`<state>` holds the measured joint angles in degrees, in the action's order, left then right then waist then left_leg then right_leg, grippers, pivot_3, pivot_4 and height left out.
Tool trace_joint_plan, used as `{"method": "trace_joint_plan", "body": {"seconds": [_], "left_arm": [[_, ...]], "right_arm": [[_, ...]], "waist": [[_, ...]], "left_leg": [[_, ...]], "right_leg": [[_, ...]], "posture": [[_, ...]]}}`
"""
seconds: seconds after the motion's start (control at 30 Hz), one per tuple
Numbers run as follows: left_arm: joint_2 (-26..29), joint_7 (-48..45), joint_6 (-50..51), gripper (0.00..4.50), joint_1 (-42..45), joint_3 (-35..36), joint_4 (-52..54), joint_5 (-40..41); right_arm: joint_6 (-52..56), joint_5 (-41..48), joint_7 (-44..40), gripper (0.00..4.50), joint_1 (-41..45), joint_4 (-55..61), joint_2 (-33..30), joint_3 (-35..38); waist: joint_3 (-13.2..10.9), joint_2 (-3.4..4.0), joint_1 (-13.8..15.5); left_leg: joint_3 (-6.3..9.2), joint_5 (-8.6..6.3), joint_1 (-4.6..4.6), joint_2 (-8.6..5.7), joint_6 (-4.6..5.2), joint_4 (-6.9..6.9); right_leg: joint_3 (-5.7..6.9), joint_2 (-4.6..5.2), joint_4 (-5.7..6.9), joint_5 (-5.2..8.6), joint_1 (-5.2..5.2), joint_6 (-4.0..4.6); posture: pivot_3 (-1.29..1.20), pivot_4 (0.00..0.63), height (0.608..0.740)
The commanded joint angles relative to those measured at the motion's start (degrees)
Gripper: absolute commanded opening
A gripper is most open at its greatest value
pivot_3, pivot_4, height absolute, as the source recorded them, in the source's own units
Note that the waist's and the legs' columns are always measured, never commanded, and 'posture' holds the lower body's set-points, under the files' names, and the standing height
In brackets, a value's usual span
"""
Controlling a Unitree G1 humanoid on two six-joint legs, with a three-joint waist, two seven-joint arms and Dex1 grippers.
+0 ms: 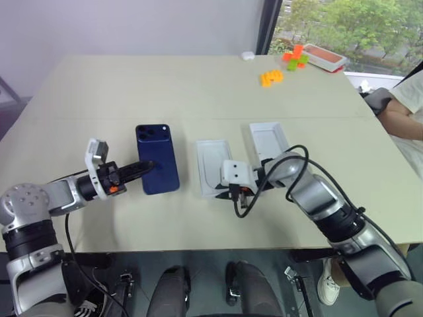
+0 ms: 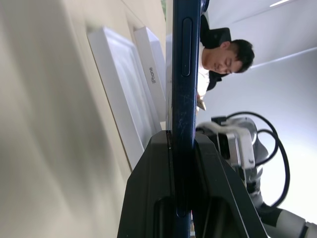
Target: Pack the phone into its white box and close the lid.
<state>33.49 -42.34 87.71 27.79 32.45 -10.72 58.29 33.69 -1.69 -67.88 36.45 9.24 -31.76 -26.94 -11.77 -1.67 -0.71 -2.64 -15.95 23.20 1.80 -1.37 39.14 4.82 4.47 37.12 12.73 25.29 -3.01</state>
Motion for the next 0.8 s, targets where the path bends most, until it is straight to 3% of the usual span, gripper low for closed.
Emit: {"method": "trace_joint_plan", "body": {"seconds": [0.03, 0.27, 0.53, 0.73, 0.8], "left_arm": [[-0.25, 0.42, 0.10, 0.00, 0.83, 2.14, 1.19, 2.93], [-0.22, 1.86, 3.51, 0.00, 5.19, 2.77, -3.83, 3.89], [-1.65, 3.46, 4.35, 0.00, 6.15, 2.89, -3.73, 4.15], [-5.69, 7.49, 4.78, 0.00, 8.18, 3.70, -2.79, 6.14], [-7.77, 9.95, 4.79, 0.00, 8.76, 1.35, -0.56, 7.81]], "right_arm": [[5.04, 2.83, 0.01, 0.46, -2.69, 4.68, 0.40, -0.78], [8.26, 3.70, 3.26, 0.46, -2.47, 5.06, 3.53, -1.01], [9.75, 6.41, 2.97, 4.26, -0.90, 4.81, 3.61, -0.22], [8.87, 19.03, 0.07, 4.39, -0.35, 4.57, 3.43, 13.45], [-0.38, 19.38, -2.40, 4.39, -2.77, 1.65, 0.18, 17.43]], "waist": [[0.00, 0.00, 0.02], [0.01, -0.02, -0.01], [0.01, -0.02, -0.04], [0.01, -0.03, 0.25], [0.01, -0.04, 0.70]], "left_leg": [[0.00, 0.00, 0.00, 0.00, 0.00, 0.00], [0.02, 0.02, -0.03, -0.01, -0.02, 0.02], [0.00, 0.02, 0.05, -0.01, -0.01, 0.01], [0.01, 0.01, 0.08, -0.02, 0.01, 0.02], [0.06, 0.01, 0.08, -0.04, 0.01, 0.04]], "right_leg": [[0.00, 0.00, 0.00, 0.00, 0.00, 0.00], [0.00, -0.06, 0.01, 0.00, -0.01, 0.00], [-0.01, -0.05, 0.01, 0.00, 0.05, 0.00], [0.00, 0.00, -0.02, -0.01, 0.04, 0.00], [0.04, 0.01, -0.03, -0.01, -0.01, 0.00]], "posture": [[0.00, 0.150, 0.740], [0.00, 0.150, 0.740], [0.00, 0.150, 0.740], [0.00, 0.150, 0.740], [0.00, 0.150, 0.740]]}}
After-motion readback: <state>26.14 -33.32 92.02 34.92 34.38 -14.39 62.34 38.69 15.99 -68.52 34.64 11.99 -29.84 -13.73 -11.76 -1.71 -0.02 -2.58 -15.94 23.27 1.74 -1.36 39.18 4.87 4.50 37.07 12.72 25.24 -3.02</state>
